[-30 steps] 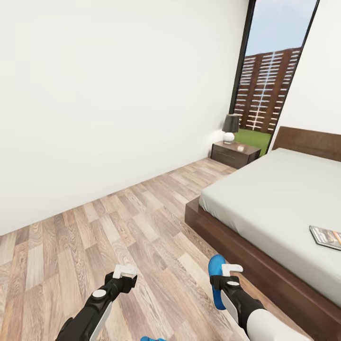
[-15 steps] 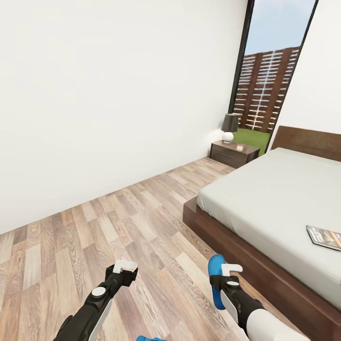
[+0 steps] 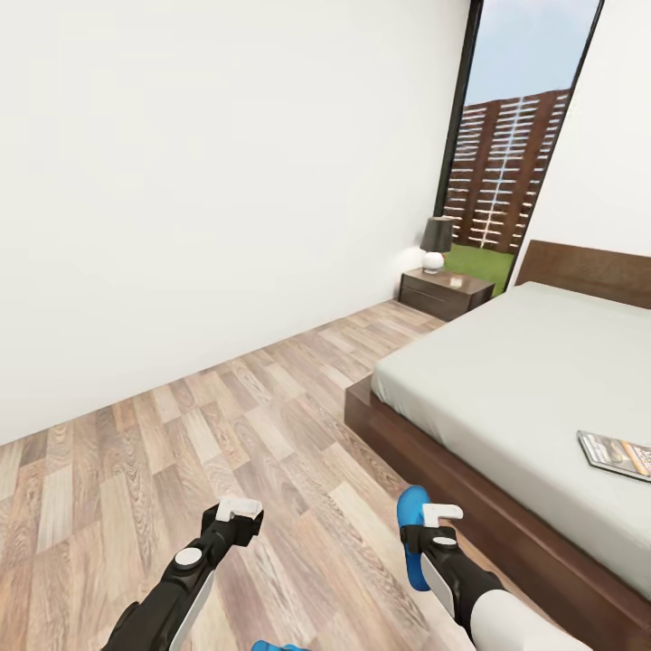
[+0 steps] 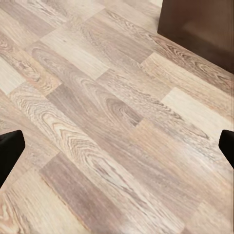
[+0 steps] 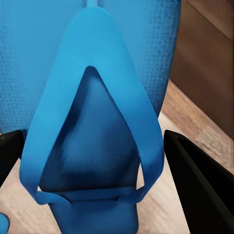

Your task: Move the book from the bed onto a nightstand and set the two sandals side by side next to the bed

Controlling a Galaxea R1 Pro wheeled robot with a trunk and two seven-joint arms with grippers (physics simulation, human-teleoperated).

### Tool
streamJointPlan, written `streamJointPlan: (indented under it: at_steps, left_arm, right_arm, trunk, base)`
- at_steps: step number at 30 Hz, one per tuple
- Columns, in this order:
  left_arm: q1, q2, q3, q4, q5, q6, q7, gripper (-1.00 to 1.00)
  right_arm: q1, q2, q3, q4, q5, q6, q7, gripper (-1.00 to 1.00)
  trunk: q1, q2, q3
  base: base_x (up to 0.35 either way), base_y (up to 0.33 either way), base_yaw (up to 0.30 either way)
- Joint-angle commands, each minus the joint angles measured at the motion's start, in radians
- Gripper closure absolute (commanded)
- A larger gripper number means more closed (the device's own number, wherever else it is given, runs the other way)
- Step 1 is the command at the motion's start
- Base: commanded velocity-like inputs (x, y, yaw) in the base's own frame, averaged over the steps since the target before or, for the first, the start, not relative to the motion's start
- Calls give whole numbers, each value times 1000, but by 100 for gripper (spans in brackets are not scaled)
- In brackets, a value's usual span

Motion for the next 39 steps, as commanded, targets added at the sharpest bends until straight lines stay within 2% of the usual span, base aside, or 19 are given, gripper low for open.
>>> streamJointPlan:
  at_steps: [1,14,32,39]
  left_arm:
    - [0,1,-1,-2,-2,6,-2,-100]
    - [0,1,-1,-2,-2,6,-1,-100]
    - [0,1,-1,-4,-2,4,-1,-100]
    - [0,1,-1,-4,-2,5,0,-100]
  right_arm:
    - [0,1,0,-2,0,6,-4,100]
    - [0,2,0,-1,0,6,-4,100]
    - [-1,3,0,-1,1,7,-3,100]
    - [0,3,0,-1,1,7,-4,100]
  trunk:
    - [0,0,-1]
    - [0,0,-1]
    - [0,0,-1]
    - [0,0,-1]
  base:
    - [0,-132,0]
    - [0,-216,6]
    - [0,-68,51]
    - [0,-171,176]
